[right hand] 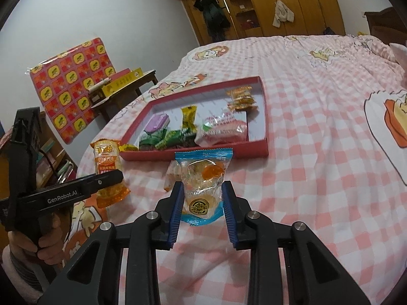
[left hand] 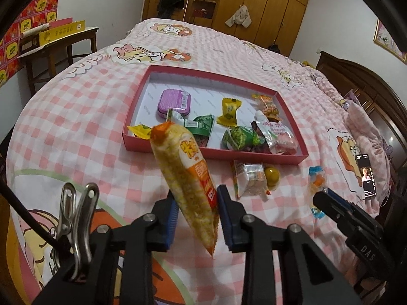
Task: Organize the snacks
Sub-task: 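Carry the rice-cracker packet and blue-edged candy packet into the red box, opening both tools, then withdraw both tools from the box toward the last loose snacks, then grasp the rainbow-strip clear packet with the left tool while the right tool grasps the yellow ball candy, then carry the rainbow-strip packet and yellow ball candy into the red box, opening both tools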
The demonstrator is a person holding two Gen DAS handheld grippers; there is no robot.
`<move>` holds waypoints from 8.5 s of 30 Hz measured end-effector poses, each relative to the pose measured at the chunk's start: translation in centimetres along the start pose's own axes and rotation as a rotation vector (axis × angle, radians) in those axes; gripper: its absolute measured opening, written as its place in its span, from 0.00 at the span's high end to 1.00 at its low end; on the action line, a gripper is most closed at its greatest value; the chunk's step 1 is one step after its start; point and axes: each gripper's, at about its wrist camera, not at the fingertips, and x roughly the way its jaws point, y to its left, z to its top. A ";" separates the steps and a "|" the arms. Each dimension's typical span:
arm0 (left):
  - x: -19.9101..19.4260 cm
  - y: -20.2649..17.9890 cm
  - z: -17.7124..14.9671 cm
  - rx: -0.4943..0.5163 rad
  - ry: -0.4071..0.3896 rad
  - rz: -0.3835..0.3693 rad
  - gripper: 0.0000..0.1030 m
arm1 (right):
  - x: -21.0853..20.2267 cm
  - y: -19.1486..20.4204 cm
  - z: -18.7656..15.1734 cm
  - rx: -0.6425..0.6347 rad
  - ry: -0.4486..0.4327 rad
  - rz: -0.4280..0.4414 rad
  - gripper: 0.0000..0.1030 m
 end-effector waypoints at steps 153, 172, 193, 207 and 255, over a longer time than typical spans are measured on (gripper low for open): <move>2.6 -1.9 2.5 0.090 0.025 0.035 0.41 | 3.5 -1.2 3.5 0.069 0.035 -0.028 0.41; 5.6 -5.0 1.6 0.129 0.103 -0.005 0.41 | 4.7 -3.6 2.4 0.134 0.104 -0.035 0.41; 8.3 -7.6 1.0 0.177 0.131 -0.007 0.39 | 5.0 -5.8 1.7 0.235 0.110 0.018 0.41; 6.9 -7.0 0.9 0.185 0.094 -0.009 0.63 | 4.8 -6.1 1.5 0.231 0.109 0.008 0.41; 5.8 -0.5 0.6 0.046 0.082 -0.038 0.63 | 9.1 0.8 2.3 -0.030 0.182 -0.127 0.61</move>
